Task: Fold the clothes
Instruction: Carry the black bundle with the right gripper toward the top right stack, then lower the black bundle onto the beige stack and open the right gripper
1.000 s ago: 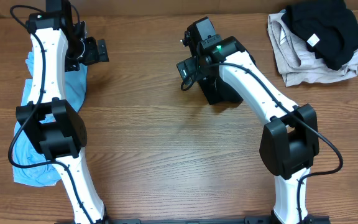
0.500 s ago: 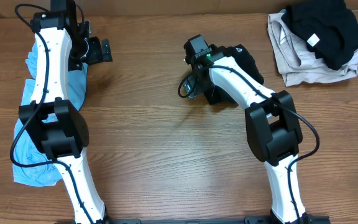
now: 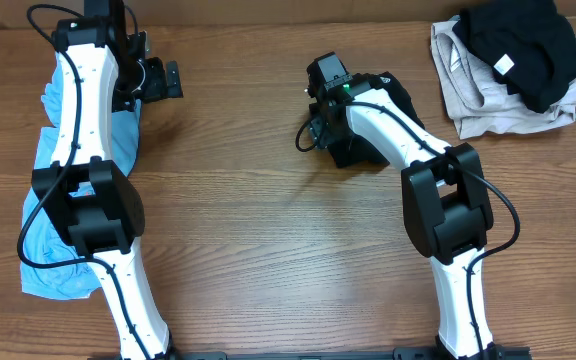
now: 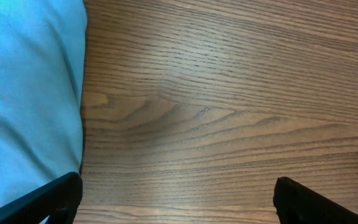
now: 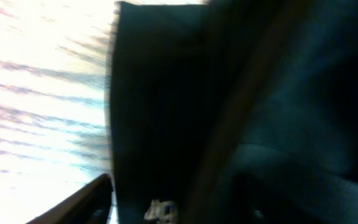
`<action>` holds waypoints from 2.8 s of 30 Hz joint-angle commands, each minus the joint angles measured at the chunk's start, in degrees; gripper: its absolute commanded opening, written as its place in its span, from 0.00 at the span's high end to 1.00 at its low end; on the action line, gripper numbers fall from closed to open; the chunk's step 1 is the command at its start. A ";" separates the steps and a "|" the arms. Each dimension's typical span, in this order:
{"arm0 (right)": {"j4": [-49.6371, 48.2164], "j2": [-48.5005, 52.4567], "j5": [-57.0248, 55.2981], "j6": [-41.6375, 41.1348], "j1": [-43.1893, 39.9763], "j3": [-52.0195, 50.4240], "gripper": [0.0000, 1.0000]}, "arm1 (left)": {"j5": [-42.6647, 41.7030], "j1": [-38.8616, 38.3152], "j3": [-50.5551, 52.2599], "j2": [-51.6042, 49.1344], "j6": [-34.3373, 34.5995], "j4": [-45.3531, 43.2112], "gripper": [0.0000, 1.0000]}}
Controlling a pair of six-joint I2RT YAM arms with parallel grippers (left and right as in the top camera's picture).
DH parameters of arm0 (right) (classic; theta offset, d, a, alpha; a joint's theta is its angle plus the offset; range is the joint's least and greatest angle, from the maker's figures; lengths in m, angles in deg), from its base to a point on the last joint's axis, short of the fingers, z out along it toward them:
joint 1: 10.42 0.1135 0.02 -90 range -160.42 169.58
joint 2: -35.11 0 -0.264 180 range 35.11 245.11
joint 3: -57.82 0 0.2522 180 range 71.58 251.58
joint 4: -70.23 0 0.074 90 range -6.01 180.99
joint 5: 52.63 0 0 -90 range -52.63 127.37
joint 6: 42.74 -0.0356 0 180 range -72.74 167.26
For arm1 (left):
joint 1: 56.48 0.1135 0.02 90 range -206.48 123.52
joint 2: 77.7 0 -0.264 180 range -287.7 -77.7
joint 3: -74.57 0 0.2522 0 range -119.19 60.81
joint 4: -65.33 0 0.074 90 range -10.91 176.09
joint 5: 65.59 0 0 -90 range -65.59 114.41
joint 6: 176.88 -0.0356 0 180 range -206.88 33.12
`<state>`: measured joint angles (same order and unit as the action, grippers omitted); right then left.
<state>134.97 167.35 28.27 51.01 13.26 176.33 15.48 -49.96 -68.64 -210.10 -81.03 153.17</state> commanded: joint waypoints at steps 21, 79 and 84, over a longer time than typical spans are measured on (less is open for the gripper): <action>13.00 -5.46 -1.20 -3.65 -3.04 10.21 0.96 | 0.39 -0.79 0.09 -1.38 -0.70 -0.81 0.00; -8.50 1.62 22.69 50.31 -48.46 39.82 0.96 | 2.95 -1.36 0.09 -1.38 -0.46 -4.35 0.00; -7.10 2.38 22.69 50.27 -47.39 39.82 0.96 | 2.95 -1.36 0.09 -1.38 -0.46 -5.16 0.00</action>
<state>127.93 170.83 49.66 100.86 -34.98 215.41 17.84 -50.52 -68.64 -210.65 -81.41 148.56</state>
